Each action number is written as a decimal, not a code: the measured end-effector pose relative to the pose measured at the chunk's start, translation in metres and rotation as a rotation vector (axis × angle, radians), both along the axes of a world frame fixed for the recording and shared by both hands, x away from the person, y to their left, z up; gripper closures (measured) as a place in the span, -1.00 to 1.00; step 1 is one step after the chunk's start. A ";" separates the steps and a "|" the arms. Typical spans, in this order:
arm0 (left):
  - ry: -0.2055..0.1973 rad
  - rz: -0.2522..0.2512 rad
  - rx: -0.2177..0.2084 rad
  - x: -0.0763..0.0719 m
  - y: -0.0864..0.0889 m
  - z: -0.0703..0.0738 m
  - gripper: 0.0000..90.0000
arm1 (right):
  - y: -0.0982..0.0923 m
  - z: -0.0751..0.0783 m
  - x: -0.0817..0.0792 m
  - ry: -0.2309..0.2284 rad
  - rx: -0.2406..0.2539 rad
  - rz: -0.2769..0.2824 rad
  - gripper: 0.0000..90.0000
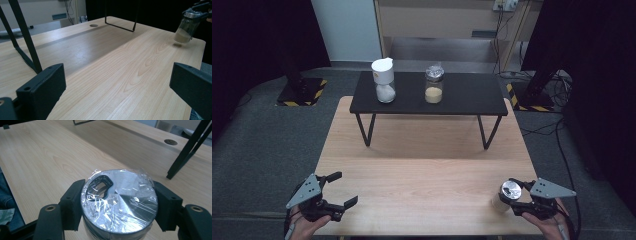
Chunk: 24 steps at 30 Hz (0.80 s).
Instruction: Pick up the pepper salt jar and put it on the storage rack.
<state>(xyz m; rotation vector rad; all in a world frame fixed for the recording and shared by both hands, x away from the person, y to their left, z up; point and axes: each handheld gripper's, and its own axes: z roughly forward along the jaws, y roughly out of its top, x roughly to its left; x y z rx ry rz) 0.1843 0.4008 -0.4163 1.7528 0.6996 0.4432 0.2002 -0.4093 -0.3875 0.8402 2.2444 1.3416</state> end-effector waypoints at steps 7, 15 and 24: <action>0.000 -0.001 0.001 0.000 0.000 0.000 -1.00 | 0.007 0.010 0.011 0.013 0.007 0.042 -0.22; 0.000 -0.002 0.000 0.000 0.000 0.000 -1.00 | 0.015 0.021 0.023 0.025 0.001 0.086 -0.22; 0.001 -0.001 0.000 0.000 0.000 0.000 -1.00 | 0.024 0.034 0.036 0.048 0.000 0.131 -0.22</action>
